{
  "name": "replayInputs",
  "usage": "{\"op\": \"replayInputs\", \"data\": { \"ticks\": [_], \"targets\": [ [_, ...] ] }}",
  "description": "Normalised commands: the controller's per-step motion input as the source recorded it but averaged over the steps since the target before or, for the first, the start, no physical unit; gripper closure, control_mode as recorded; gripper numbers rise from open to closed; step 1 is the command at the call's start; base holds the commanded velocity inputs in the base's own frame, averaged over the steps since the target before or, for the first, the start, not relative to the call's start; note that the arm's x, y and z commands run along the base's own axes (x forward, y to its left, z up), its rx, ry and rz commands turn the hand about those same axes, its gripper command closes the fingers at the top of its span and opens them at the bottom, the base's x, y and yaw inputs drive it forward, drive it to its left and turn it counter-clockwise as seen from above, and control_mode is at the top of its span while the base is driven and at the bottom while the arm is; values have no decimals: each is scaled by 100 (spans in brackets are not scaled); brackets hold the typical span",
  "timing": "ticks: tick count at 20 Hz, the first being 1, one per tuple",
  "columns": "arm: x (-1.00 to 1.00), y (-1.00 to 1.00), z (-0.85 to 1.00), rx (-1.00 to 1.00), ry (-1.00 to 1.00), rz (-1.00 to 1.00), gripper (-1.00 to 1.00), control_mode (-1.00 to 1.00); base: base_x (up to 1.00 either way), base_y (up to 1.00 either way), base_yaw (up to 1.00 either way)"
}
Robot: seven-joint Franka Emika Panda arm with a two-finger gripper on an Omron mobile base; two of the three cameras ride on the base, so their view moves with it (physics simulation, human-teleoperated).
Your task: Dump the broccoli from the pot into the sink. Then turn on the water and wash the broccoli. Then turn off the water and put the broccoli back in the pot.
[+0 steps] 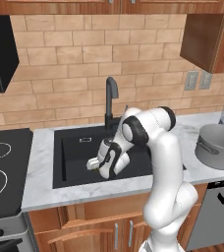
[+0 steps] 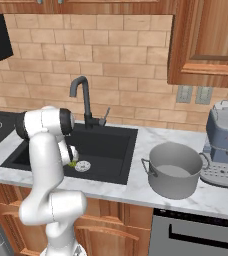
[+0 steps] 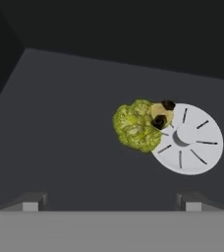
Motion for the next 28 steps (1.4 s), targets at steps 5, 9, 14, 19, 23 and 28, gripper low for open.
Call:
{"op": "replayInputs", "data": {
  "ticks": [5,9,14,19,23,28],
  "targets": [
    [60,0,-18,-3,-7,-3,-100,-100,0,0,0],
    [75,0,-3,0,-3,-7,-100,-100,0,0,0],
    [71,-1,0,0,2,-16,-100,-100,0,0,0],
    [59,-16,-6,0,3,-21,-100,-100,0,0,0],
    [29,-26,-21,0,10,-24,-100,-100,0,0,0],
    [21,-16,-40,0,17,-18,-100,-100,0,0,0]
  ]
}}
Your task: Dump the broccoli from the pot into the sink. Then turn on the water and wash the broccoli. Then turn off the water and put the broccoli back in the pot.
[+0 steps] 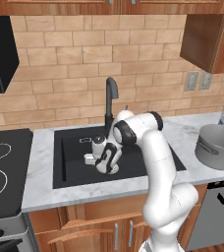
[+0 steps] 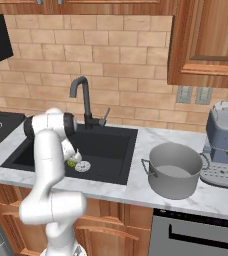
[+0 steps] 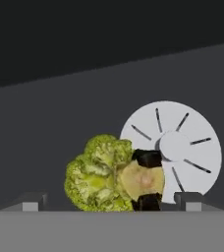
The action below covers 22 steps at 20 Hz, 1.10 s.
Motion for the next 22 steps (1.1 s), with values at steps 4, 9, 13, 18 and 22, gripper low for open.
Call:
{"op": "replayInputs", "data": {
  "ticks": [4,9,13,18,22],
  "targets": [
    [44,-6,-26,0,10,-12,-100,-100,0,0,0],
    [67,-1,-14,0,4,-10,-100,-100,0,0,0],
    [56,0,-30,0,8,-9,-100,-100,0,0,0],
    [6,0,-49,0,15,-9,-100,-100,0,0,0],
    [-2,0,-47,0,18,-9,-100,-100,0,0,0]
  ]
}}
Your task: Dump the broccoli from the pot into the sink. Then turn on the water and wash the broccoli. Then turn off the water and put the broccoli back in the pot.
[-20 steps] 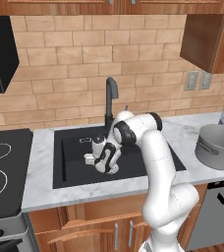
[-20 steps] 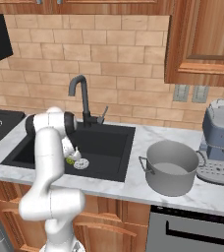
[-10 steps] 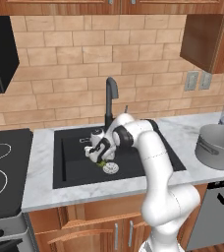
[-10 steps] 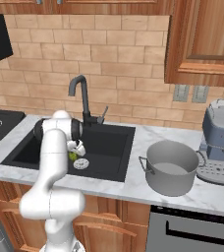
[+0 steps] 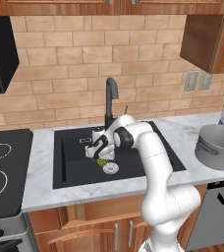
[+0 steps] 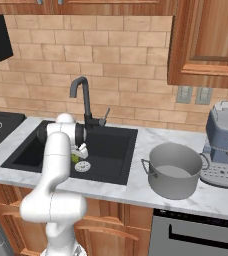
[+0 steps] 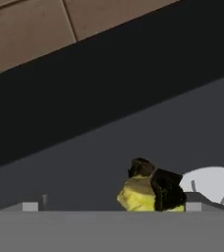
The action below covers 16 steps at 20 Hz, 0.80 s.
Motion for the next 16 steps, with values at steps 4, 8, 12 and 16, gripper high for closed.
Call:
{"op": "replayInputs", "data": {
  "ticks": [4,8,12,16],
  "targets": [
    [0,0,-42,0,18,-9,-100,-100,0,0,0],
    [0,0,-39,0,20,-10,100,-100,0,0,0],
    [-3,0,-28,0,14,-10,100,-100,0,0,0],
    [-31,0,-1,0,1,-9,100,-100,0,0,0]
  ]
}}
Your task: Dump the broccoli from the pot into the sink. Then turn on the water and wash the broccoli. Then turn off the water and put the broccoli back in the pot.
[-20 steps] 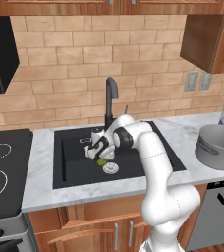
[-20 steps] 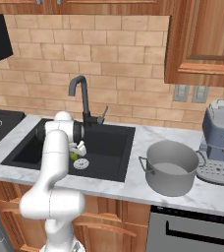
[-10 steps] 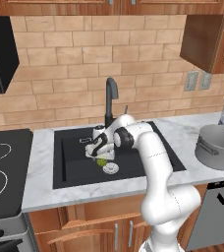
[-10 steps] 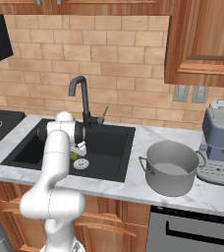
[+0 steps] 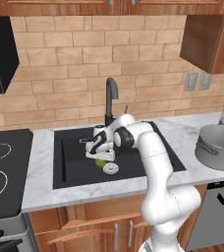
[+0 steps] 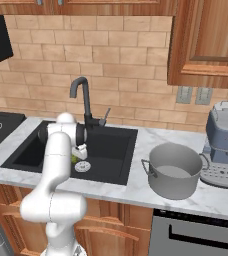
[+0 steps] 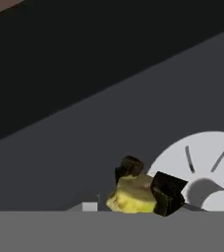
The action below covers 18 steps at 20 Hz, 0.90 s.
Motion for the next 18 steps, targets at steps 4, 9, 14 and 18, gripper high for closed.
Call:
{"op": "replayInputs", "data": {
  "ticks": [4,9,14,18],
  "targets": [
    [-54,0,50,0,-7,-8,100,-100,0,0,0],
    [-63,0,99,0,-14,-8,100,-100,0,0,0],
    [-80,0,100,0,-11,-8,100,-100,0,0,0],
    [-98,-3,100,0,-8,-5,100,-100,0,0,0]
  ]
}}
